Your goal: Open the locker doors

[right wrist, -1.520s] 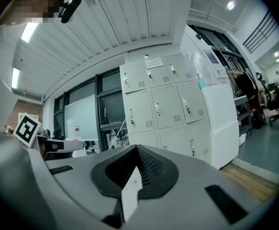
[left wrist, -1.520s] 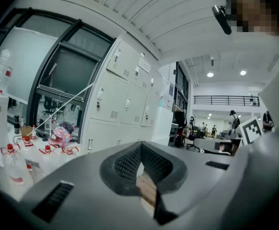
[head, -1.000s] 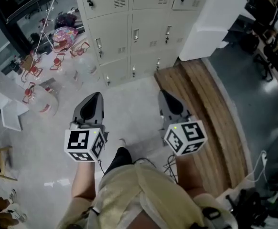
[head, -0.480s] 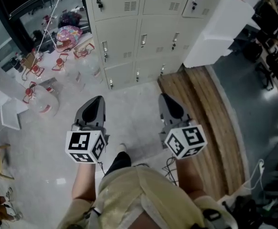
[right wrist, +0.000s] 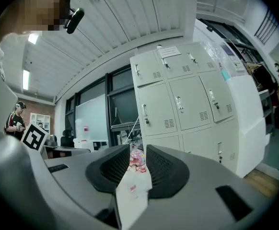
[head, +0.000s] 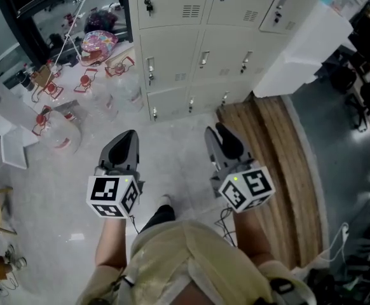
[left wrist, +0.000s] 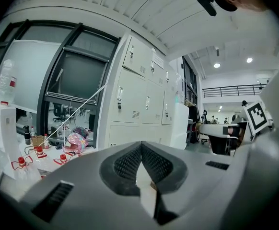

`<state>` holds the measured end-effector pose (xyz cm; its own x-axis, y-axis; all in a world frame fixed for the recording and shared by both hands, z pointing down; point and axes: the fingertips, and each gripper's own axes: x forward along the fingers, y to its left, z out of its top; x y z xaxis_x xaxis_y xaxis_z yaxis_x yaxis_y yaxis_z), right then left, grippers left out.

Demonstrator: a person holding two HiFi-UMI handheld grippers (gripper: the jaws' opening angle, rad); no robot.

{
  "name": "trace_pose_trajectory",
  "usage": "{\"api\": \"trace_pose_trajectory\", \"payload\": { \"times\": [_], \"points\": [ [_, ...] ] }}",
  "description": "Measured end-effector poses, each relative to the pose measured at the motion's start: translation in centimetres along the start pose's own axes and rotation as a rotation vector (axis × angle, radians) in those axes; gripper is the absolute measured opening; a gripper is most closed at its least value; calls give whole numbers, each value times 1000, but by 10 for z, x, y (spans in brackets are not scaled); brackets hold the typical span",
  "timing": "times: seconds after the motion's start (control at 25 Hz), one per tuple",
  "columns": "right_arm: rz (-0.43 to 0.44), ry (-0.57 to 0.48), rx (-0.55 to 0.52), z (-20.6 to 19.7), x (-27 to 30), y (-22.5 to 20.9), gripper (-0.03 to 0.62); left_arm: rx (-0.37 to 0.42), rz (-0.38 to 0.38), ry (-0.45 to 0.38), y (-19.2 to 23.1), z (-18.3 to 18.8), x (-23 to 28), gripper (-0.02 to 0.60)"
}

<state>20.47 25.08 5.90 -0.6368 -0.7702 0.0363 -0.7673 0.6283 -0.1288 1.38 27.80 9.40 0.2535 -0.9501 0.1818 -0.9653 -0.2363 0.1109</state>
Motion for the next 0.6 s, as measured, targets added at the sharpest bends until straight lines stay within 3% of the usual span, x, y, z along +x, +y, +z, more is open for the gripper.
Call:
{"api": "trace_pose_trajectory", "payload": {
  "times": [0.28, 0.6],
  "points": [
    [41, 30, 10, -12, 49, 15, 121, -8, 33, 13, 45, -1, 10, 5],
    [79, 82, 36, -35, 101, 34, 147, 35, 83, 49, 94, -9, 12, 5]
  ]
}}
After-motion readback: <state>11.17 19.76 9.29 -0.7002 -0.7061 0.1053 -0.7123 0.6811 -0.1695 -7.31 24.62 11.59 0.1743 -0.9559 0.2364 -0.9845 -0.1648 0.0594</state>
